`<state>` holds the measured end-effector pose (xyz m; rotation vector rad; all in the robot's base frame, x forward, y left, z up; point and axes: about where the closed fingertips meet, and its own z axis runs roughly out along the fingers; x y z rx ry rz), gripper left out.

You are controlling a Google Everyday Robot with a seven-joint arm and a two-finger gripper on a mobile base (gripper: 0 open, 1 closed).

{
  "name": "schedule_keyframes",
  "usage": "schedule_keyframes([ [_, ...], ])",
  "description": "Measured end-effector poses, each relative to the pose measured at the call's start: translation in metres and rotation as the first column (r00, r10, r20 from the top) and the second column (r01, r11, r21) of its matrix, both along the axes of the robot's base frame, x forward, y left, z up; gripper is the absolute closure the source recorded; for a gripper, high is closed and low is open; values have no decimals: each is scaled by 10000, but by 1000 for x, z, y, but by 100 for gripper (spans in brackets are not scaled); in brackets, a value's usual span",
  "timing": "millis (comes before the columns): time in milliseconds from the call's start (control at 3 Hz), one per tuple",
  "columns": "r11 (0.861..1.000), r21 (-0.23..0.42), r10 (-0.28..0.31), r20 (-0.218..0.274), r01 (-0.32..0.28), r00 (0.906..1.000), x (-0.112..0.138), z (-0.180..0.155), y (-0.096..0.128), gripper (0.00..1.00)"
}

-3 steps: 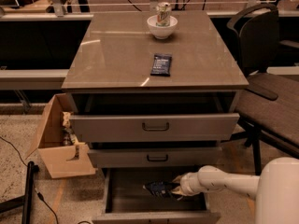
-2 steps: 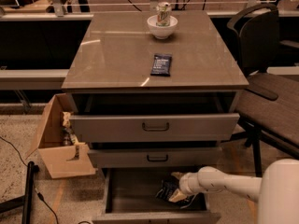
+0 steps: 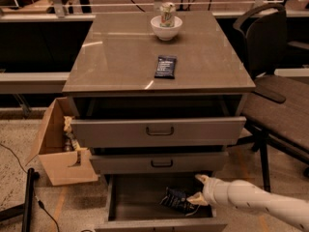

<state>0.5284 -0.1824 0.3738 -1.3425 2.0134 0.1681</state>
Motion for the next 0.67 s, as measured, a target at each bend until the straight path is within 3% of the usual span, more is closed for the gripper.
schedule_keyframes([
  [333, 9686, 276, -2475, 174, 2470, 9687, -46, 56, -59, 61],
  [667, 8884, 800, -4574, 677, 4521, 8867, -100, 112, -90, 63],
])
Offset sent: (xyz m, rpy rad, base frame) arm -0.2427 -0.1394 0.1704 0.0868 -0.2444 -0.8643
